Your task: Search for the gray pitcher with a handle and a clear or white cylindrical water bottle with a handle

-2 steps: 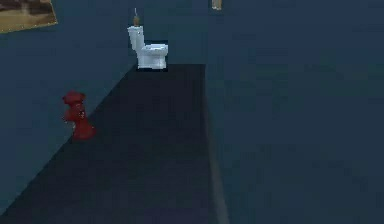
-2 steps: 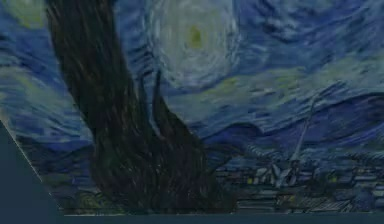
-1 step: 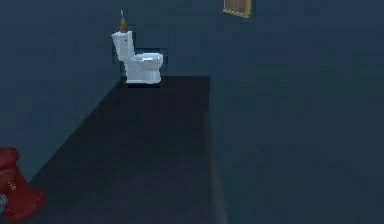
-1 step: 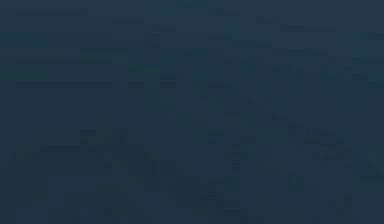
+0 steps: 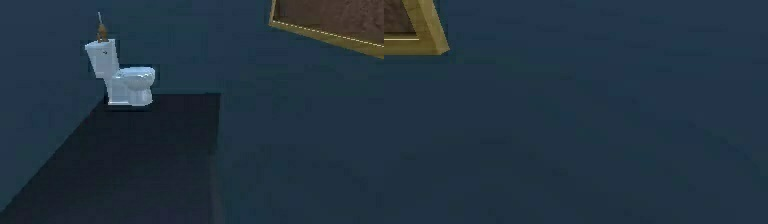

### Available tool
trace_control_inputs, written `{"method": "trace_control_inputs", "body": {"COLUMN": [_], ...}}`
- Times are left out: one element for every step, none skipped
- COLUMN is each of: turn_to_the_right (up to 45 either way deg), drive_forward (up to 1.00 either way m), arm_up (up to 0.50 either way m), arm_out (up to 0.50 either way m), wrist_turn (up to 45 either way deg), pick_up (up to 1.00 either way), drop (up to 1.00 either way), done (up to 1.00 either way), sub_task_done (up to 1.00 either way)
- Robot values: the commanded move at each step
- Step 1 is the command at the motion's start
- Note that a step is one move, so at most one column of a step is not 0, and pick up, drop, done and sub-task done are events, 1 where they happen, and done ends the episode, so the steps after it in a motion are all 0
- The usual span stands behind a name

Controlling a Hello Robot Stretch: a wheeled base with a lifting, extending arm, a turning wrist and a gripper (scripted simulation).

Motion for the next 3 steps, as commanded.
{"method": "trace_control_inputs", "body": {"turn_to_the_right": [-3.0,0.0,0.0], "drive_forward": [0.0,1.0,0.8], "arm_up": [0.0,0.0,0.0], "arm_out": [0.0,0.0,0.0], "wrist_turn": [0.0,0.0,0.0], "pick_up": [0.0,0.0,0.0], "drop": [0.0,0.0,0.0], "done": [0.0,0.0,0.0], "sub_task_done": [0.0,0.0,0.0]}}
